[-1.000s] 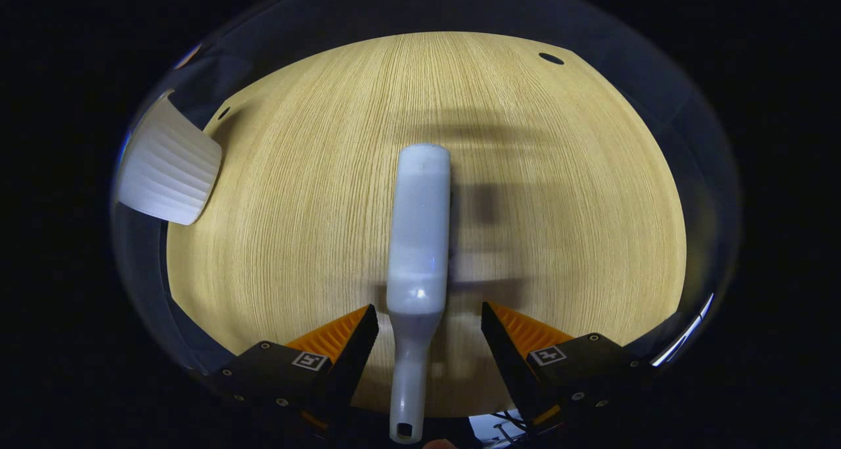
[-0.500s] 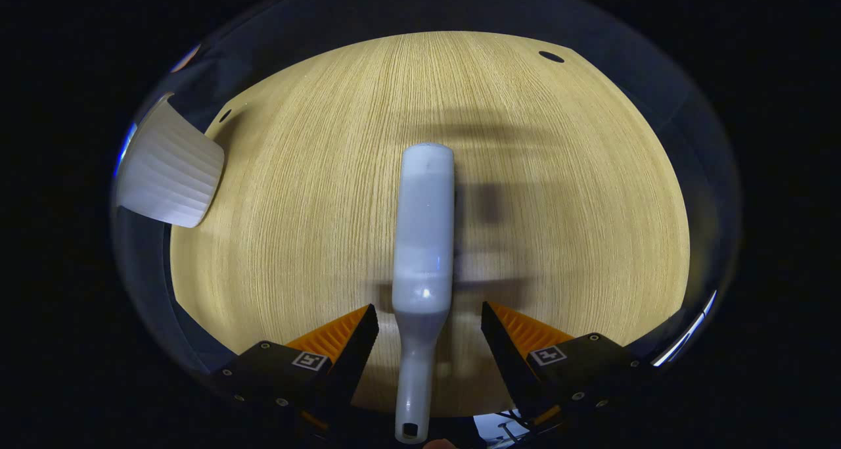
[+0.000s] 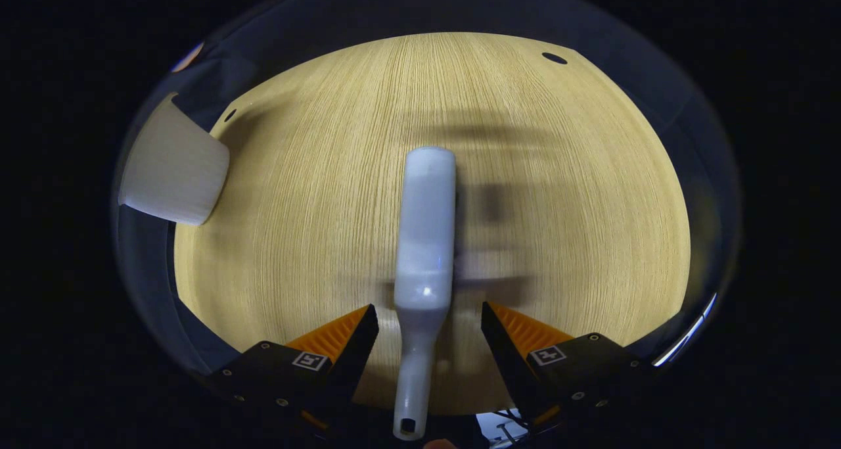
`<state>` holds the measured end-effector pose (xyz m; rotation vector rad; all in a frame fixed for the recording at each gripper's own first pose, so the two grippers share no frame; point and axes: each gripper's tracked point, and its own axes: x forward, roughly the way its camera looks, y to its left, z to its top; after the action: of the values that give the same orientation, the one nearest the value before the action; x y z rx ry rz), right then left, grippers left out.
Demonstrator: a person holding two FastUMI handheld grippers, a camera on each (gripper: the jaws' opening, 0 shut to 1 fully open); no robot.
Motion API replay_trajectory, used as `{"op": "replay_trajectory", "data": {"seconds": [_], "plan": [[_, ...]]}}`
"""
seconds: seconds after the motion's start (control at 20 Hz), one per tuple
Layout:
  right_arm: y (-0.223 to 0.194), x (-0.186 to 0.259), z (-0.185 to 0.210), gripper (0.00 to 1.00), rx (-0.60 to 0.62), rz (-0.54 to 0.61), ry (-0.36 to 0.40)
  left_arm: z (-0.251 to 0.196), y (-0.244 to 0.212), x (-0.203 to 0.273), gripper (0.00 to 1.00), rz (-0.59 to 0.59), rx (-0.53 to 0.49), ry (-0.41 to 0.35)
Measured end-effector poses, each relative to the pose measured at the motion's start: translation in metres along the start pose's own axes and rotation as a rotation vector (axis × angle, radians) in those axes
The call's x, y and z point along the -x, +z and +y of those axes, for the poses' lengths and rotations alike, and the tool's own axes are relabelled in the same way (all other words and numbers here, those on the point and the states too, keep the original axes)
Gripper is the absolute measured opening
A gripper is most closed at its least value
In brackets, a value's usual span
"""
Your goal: Pick up the small broom and dustpan from the desktop, sweep the trash into the dustpan with the broom, and then empty the trash into the garbage bin.
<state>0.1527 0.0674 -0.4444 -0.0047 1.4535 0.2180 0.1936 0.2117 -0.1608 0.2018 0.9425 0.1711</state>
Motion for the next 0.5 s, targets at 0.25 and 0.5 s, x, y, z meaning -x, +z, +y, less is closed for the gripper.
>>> {"op": "replay_trajectory", "data": {"seconds": [0.25, 0.5], "plan": [[0.004, 0.006, -0.001, 0.95, -0.011, -0.033, 0.014, -0.079, 0.0, -0.023, 0.29, -0.065, 0.075, -0.114], [0.012, 0.01, -0.004, 0.95, -0.021, -0.072, 0.025, -0.164, -0.052, -0.053, 0.3, 0.053, 0.104, -0.275]]}}
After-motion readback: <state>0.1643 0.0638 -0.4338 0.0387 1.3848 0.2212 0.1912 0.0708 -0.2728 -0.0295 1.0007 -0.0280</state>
